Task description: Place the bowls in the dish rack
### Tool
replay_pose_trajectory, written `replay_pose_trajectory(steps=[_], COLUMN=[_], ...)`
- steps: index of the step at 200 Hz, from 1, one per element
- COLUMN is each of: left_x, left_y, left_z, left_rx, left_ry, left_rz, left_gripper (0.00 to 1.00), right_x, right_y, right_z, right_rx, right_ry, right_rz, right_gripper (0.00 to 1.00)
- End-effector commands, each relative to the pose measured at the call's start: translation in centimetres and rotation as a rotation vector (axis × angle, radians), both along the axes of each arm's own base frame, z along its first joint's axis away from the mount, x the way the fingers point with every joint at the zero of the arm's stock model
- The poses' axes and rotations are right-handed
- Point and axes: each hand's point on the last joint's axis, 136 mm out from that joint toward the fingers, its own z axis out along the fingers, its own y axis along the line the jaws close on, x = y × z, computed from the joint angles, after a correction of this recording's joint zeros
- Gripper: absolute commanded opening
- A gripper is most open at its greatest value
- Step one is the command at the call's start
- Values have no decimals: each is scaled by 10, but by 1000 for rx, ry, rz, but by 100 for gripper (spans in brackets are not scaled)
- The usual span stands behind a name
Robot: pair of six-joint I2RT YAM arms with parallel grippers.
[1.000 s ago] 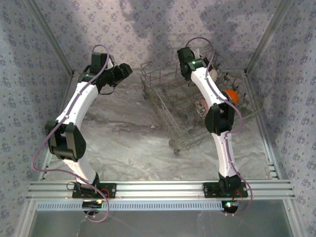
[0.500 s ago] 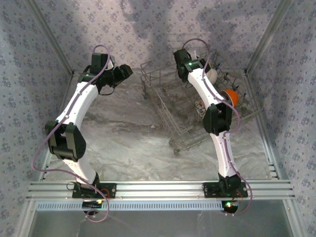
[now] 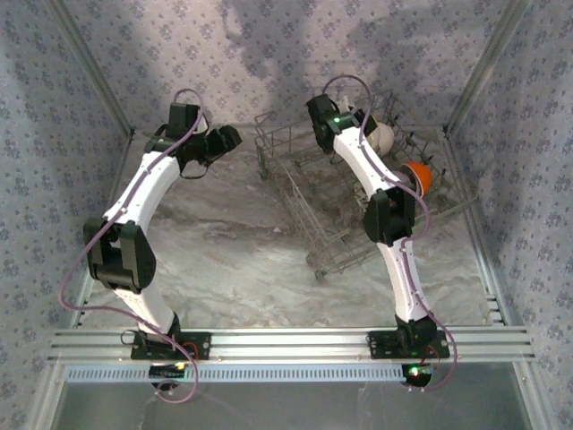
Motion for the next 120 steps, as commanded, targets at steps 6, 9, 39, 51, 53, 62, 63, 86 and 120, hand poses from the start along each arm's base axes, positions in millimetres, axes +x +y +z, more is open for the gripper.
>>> replay_pose_trajectory(steps=[6,9,39,51,53,62,63,86,120], left_x=[-5,-5,-5,-5,-5,-5,-5,-7,-8], left_y=[1,1,-1,-1,-2,-2,-3,-5,-6], left_z=[15,15,16,17,17,17,16,15,13], left_rx=[3,2,3,2,2,0,0,-6,-8], left_ry=[-48,-48,-54,-56,-56,-55,-55,-52,-45], left_rz=[-36,-39,-57,-64,-65,-71,-72,-87,-101], left_gripper=[71,71,71,71,71,71,71,71,71], right_x=[-3,-3,0,1,1,2,2,5,5], right_y=[-7,-7,-8,-9,-9,-9,-9,-8,-2], right_z=[15,14,11,9,9,8,8,7,3], right_rx=[-65,-68,-98,-105,-107,-111,-111,-124,-153], right_ry=[-46,-45,-38,-35,-34,-35,-35,-34,-8], right_rz=[-54,-56,-68,-72,-73,-75,-75,-76,-67], right_gripper=[0,0,0,0,0,0,0,0,0])
